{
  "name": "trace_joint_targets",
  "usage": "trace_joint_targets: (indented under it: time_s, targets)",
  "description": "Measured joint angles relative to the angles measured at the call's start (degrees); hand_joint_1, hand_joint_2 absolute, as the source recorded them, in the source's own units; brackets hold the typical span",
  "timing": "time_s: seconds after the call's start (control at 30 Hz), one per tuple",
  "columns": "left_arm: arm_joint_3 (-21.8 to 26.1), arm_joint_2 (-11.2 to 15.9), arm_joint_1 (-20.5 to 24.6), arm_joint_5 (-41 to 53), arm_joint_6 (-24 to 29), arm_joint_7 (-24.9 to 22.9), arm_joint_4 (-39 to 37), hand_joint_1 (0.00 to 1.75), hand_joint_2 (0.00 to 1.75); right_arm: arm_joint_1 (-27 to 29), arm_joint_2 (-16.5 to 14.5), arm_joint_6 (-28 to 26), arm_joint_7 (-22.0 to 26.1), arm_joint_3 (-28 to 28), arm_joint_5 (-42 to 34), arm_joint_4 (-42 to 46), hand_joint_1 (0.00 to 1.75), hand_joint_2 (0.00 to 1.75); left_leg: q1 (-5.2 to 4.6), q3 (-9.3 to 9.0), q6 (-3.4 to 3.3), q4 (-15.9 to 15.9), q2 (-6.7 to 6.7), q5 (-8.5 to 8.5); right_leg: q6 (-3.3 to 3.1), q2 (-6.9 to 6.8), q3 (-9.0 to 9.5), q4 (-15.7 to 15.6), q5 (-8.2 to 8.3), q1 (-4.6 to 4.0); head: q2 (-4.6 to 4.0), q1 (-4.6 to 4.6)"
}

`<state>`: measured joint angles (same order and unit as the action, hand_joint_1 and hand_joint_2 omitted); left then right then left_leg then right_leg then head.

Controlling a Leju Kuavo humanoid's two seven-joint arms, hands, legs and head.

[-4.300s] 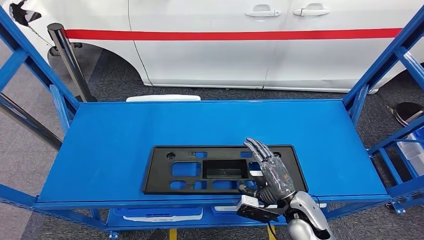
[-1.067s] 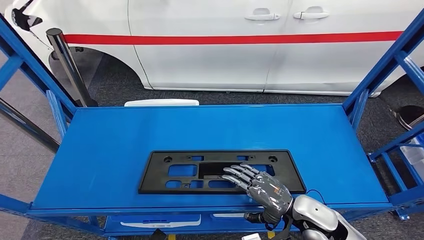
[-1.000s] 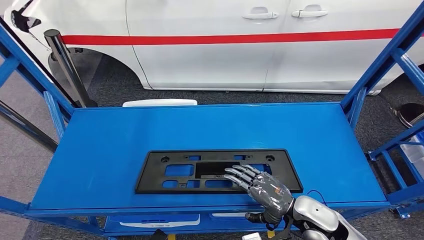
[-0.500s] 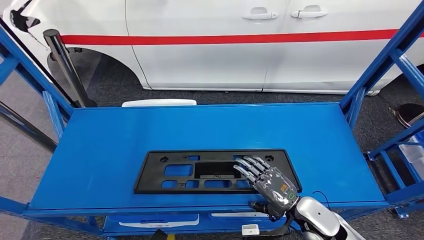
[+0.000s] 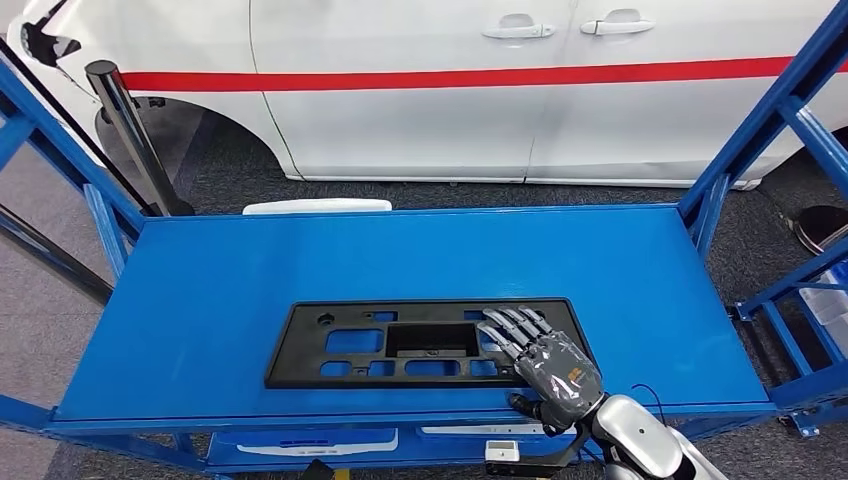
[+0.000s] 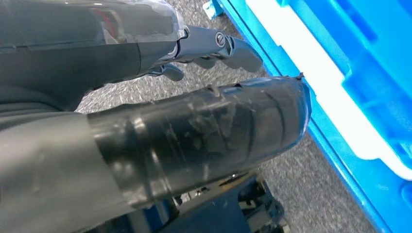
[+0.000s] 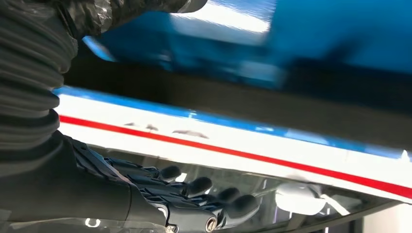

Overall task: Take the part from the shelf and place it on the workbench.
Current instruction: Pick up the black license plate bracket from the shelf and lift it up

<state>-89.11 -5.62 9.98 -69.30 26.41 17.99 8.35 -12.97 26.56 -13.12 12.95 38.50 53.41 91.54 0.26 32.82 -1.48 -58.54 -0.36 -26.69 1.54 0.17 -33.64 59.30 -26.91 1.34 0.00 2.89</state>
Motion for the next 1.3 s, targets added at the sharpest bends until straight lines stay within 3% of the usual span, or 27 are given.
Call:
trace_joint_targets:
  time_s: [0.1,0.3,0.37,0.4,0.43,0.5,0.53,0.57,0.63,0.7,0.8,0.83,0.87,0.9,0.93,1.0,1.07,1.17,1.23,1.3]
  targets:
    - [0.01,0.0,0.06,0.07,-0.05,0.0,0.0,0.0,0.0,0.22,-0.5,-1.08,-0.87,-0.59,2.23,-0.41,0.0,1.75,0.2,0.22,0.75,-0.08,0.03,-0.28,-0.93,-0.06,0.04,-0.32,0.31,0.27,0.0,-0.01]
    - [0.02,0.0,0.07,0.08,-0.05,0.0,0.0,0.0,0.0,0.23,-0.65,-1.23,-1.02,-0.74,2.61,-0.49,0.0,1.75,0.28,0.33,0.88,-0.45,0.05,-0.62,-1.11,-0.1,0.1,-0.41,0.38,0.35,0.0,-0.01]
    - [0.02,0.0,0.1,0.2,-0.08,-0.02,0.0,0.0,0.0,0.22,-0.97,-1.57,-1.46,-1.12,3.49,-0.82,0.0,1.75,0.34,1.39,1.08,-3.11,0.06,-2.4,-1.48,-0.15,0.11,-0.42,0.36,0.3,0.0,-0.02]
    - [0.02,0.0,0.08,0.3,-0.12,-0.06,0.0,0.0,0.0,0.29,-1.32,-1.9,-1.96,-1.43,4.5,-1.33,0.0,1.75,0.37,3.34,1.25,-7.41,0.06,-4.43,-1.69,-0.19,0.07,-0.41,0.34,0.2,0.0,-0.02]
    - [0.02,0.0,0.05,0.5,-0.15,-0.17,0.0,0.0,0.0,0.35,-1.86,-2.39,-2.71,-1.94,5.85,-2.29,0.0,1.75,0.38,4.14,1.26,-9.25,0.06,-4.71,-1.85,-0.21,0.14,-0.39,0.3,0.09,0.0,-0.03]
    - [0.01,-0.01,0.08,0.89,-0.23,-0.43,0.0,0.0,0.0,0.47,-3.33,-4.56,-4.86,-3.45,9.48,-5.08,0.0,1.75,0.17,2.79,0.75,-6.56,0.02,-2.92,-1.36,-0.15,0.31,-0.35,0.22,-0.29,0.0,-0.01]
    - [0.01,-0.01,0.13,1.05,-0.25,-0.53,0.0,0.0,0.0,0.46,-3.91,-5.58,-5.72,-4.14,10.82,-6.22,0.0,1.75,0.06,0.7,0.38,-2.21,0.0,-0.84,-1.03,-0.11,0.44,-0.38,0.21,-0.41,0.0,0.0]
    - [0.01,-0.01,0.17,1.14,-0.27,-0.59,0.0,0.0,0.0,0.45,-4.31,-6.54,-6.39,-4.64,11.87,-7.02,0.0,1.75,-0.08,-0.29,0.08,-0.12,-0.03,-0.35,-0.63,-0.1,0.5,-0.49,0.27,-0.49,0.0,0.01]
    - [0.02,-0.01,0.18,1.32,-0.31,-0.71,0.0,0.0,0.0,0.44,-4.74,-7.45,-7.05,-5.29,13.19,-7.93,0.0,1.75,0.13,-0.45,-0.56,0.4,0.0,0.03,-0.13,-0.12,0.48,-0.34,0.01,-0.37,0.0,0.03]
    - [0.02,-0.01,0.29,1.67,-0.36,-0.85,0.0,0.0,0.0,0.38,-5.21,-8.52,-7.83,-6.05,14.91,-9.17,0.0,1.75,0.34,-0.57,-1.29,0.96,0.07,0.48,0.35,-0.14,-0.8,2.67,-2.16,-0.21,0.0,0.06]
    - [0.01,-0.07,0.29,2.18,-0.44,-1.05,-0.02,0.0,0.0,0.28,-6.14,-10.07,-8.92,-7.13,16.91,-11.21,0.0,1.75,0.23,-0.38,-1.57,0.95,0.17,0.54,0.77,-0.15,-5.67,13.2,-7.17,-0.13,0.0,0.06]
    - [0.0,-0.08,0.28,2.3,-0.47,-1.1,-0.02,0.0,0.0,0.19,-6.55,-10.61,-9.24,-7.49,17.51,-11.96,0.0,1.75,0.2,-0.38,-1.58,0.9,0.19,0.53,0.83,-0.15,-6.53,15.02,-7.33,-0.11,0.0,0.05]
    - [-0.01,-0.09,0.29,2.44,-0.51,-1.15,-0.02,0.0,0.0,0.02,-6.99,-11.2,-9.53,-7.84,18.12,-12.73,0.0,1.75,0.18,-0.41,-1.57,0.83,0.18,0.5,0.81,-0.15,-6.34,14.71,-6.38,-0.09,0.0,0.06]
    - [-0.01,-0.1,0.33,2.61,-0.58,-1.2,-0.02,0.0,0.0,-0.27,-7.41,-11.81,-9.79,-8.2,18.68,-13.51,0.0,1.75,0.18,-0.47,-1.53,0.74,0.16,0.45,0.72,-0.16,-5.1,12.21,-4.53,-0.07,0.0,0.06]
    - [-0.01,-0.13,0.37,2.79,-0.67,-1.26,-0.02,0.0,0.0,-0.66,-7.83,-12.46,-9.95,-8.59,19.14,-14.3,0.0,1.75,0.19,-0.53,-1.44,0.61,0.13,0.37,0.53,-0.16,-3.09,8.13,-2.34,-0.07,0.0,0.07]
    - [-0.01,-0.16,0.49,3.1,-0.84,-1.4,-0.02,0.0,0.0,-1.53,-8.59,-13.56,-10.04,-9.36,19.56,-15.78,0.0,1.75,0.0,-0.41,-1.06,0.33,0.09,0.19,0.04,-0.14,0.08,1.43,-0.14,-0.36,0.0,0.05]
    - [-0.01,-0.17,0.55,3.32,-0.96,-1.52,-0.02,0.0,0.0,-2.12,-9.33,-14.23,-9.95,-10.03,19.56,-17.2,0.0,1.75,-0.11,-0.26,-0.48,0.33,0.06,0.21,-0.41,-0.08,0.82,-0.53,-0.12,-0.73,0.0,0.04]
    - [-0.01,-0.2,0.59,3.61,-1.03,-1.66,-0.02,0.0,0.0,-2.78,-10.44,-14.83,-9.27,-10.8,19.06,-18.85,0.0,1.75,-0.07,0.08,0.45,-0.54,0.06,-0.57,-1.39,-0.12,0.97,-1.16,0.39,-0.36,0.0,0.01]
    - [-0.01,-0.2,0.62,3.94,-1.03,-1.78,-0.02,0.0,0.0,-3.3,-11.21,-15.25,-8.15,-11.2,18.2,-19.95,0.0,1.75,0.05,2.22,0.89,-5.4,0.08,-3.61,-1.99,-0.26,1.11,-1.48,0.63,-0.14,0.0,-0.08]
    - [-0.01,-0.19,0.57,4.21,-1.03,-1.95,-0.02,0.0,0.0,-3.79,-11.92,-15.8,-6.57,-11.51,17.16,-21.45,0.0,1.75,0.2,5.53,1.22,-12.71,0.09,-6.93,-2.22,-0.28,1.04,-1.48,0.66,-0.18,0.0,-0.13]
